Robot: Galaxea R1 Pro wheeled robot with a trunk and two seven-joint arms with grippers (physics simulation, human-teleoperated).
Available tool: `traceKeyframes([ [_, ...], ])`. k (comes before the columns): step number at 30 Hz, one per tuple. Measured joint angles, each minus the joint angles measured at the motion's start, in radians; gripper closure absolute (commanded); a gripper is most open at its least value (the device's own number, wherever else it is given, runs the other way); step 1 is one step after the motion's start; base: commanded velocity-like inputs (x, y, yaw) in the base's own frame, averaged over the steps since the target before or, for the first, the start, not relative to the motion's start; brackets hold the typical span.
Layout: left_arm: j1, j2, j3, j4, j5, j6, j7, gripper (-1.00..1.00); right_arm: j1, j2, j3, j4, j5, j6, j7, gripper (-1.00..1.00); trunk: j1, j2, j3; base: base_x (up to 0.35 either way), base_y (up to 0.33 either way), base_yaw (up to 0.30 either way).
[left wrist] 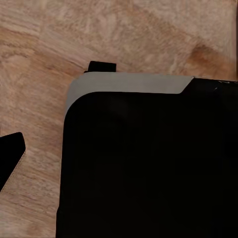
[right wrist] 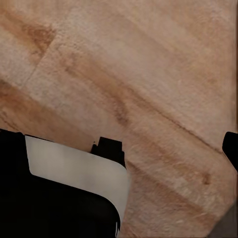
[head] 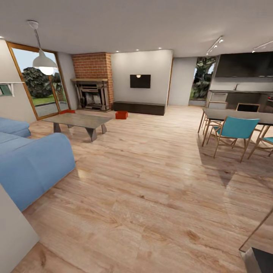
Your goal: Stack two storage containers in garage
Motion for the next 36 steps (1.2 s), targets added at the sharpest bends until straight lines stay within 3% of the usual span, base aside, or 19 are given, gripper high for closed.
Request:
traceKeyframes([
  [36,0.000,0.001,0.000,0.000,0.000,0.000,0.000,-1.00,0.000,0.000,0.000,0.000,0.002,0.000,0.002,-1.00,0.000,0.000,0.000,0.338,0.000,0.000],
])
